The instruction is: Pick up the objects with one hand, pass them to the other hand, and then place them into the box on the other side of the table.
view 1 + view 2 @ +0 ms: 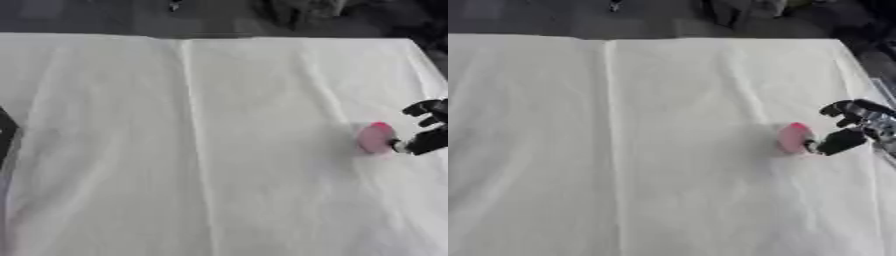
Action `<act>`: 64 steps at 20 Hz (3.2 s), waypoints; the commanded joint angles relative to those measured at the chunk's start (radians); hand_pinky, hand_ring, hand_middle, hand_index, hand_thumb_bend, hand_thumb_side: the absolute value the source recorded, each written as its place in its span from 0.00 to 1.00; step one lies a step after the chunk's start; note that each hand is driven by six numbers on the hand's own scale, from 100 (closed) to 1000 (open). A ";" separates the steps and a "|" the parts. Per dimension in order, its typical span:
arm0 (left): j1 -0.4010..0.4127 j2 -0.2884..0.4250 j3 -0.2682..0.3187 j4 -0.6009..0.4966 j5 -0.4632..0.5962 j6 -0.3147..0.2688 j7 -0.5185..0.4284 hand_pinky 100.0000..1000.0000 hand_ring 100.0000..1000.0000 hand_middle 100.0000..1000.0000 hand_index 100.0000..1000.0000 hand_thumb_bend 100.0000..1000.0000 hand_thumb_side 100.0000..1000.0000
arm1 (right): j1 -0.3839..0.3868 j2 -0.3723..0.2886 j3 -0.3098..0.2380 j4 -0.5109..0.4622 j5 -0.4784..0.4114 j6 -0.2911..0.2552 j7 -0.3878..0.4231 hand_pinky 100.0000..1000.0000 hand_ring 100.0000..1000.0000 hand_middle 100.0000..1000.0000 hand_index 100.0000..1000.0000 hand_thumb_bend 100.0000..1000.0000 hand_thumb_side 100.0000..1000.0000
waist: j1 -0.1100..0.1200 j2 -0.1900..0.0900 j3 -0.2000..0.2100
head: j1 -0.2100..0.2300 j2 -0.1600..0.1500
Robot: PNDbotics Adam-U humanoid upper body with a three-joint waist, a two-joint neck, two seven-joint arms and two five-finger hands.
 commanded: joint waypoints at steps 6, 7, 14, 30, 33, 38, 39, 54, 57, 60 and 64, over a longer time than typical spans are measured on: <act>-0.013 0.014 0.011 -0.018 0.005 0.018 0.007 0.96 1.00 0.57 0.82 0.07 0.88 | -0.010 -0.040 -0.028 -0.036 -0.017 -0.021 0.018 0.87 0.88 0.90 0.88 0.30 0.00 | -0.006 -0.020 -0.003 | 0.005 0.002; -0.014 0.013 0.010 -0.018 0.006 0.020 0.007 0.96 1.00 0.57 0.82 0.07 0.88 | -0.009 -0.041 -0.027 -0.034 -0.013 -0.018 0.022 0.87 0.88 0.90 0.88 0.30 0.00 | -0.008 -0.020 -0.002 | 0.004 0.001; -0.028 0.006 0.004 -0.018 0.009 0.024 0.002 0.96 1.00 0.57 0.82 0.07 0.89 | -0.026 -0.024 0.010 0.008 0.074 0.019 0.055 0.89 0.89 0.90 0.88 0.33 0.00 | -0.006 -0.013 0.013 | -0.011 -0.008; -0.036 -0.002 -0.005 -0.018 0.020 0.038 -0.003 0.96 1.00 0.56 0.80 0.07 0.89 | -0.059 0.018 0.062 0.065 0.166 0.051 0.022 0.84 0.73 0.56 0.62 0.04 0.00 | -0.007 -0.008 0.026 | -0.025 -0.013; -0.035 -0.003 -0.006 -0.018 0.022 0.040 -0.003 0.96 1.00 0.55 0.79 0.07 0.89 | -0.057 0.023 0.066 0.064 0.186 0.054 0.012 0.82 0.67 0.46 0.51 0.00 0.00 | -0.009 -0.011 0.027 | -0.024 -0.014; -0.027 0.002 -0.004 -0.018 0.022 0.039 -0.001 0.96 1.00 0.54 0.79 0.07 0.89 | -0.040 0.028 0.054 -0.017 0.189 0.053 -0.054 0.77 0.60 0.41 0.46 0.00 0.00 | -0.009 -0.021 0.018 | -0.003 -0.005; -0.024 0.004 -0.003 -0.018 0.020 0.038 -0.001 0.96 1.00 0.54 0.79 0.07 0.88 | -0.034 0.027 0.047 -0.051 0.181 0.052 -0.075 0.77 0.60 0.41 0.46 0.00 0.00 | -0.008 -0.025 0.014 | 0.003 -0.001; -0.076 0.054 0.041 -0.018 -0.100 -0.048 0.005 0.91 1.00 0.57 0.81 0.00 0.64 | -0.220 0.205 0.131 -0.210 0.097 -0.163 -0.489 0.66 0.53 0.43 0.47 0.00 0.00 | 0.032 -0.117 -0.032 | 0.122 0.070; -0.130 0.078 0.027 -0.018 -0.130 -0.050 -0.023 0.90 1.00 0.58 0.81 0.00 0.59 | -0.250 0.282 0.199 -0.210 0.065 -0.203 -0.546 0.65 0.52 0.44 0.47 0.00 0.00 | 0.037 -0.135 -0.042 | 0.146 0.080; -0.174 0.093 0.010 -0.018 -0.162 -0.045 -0.072 0.89 1.00 0.59 0.81 0.00 0.57 | -0.267 0.337 0.259 -0.210 0.056 -0.241 -0.600 0.65 0.52 0.44 0.48 0.00 0.00 | 0.040 -0.145 -0.048 | 0.161 0.086; -0.250 0.109 -0.032 -0.018 -0.204 -0.024 -0.165 0.87 1.00 0.58 0.81 0.00 0.50 | -0.298 0.422 0.336 -0.210 0.060 -0.289 -0.665 0.62 0.50 0.44 0.47 0.00 0.00 | 0.043 -0.158 -0.055 | 0.175 0.095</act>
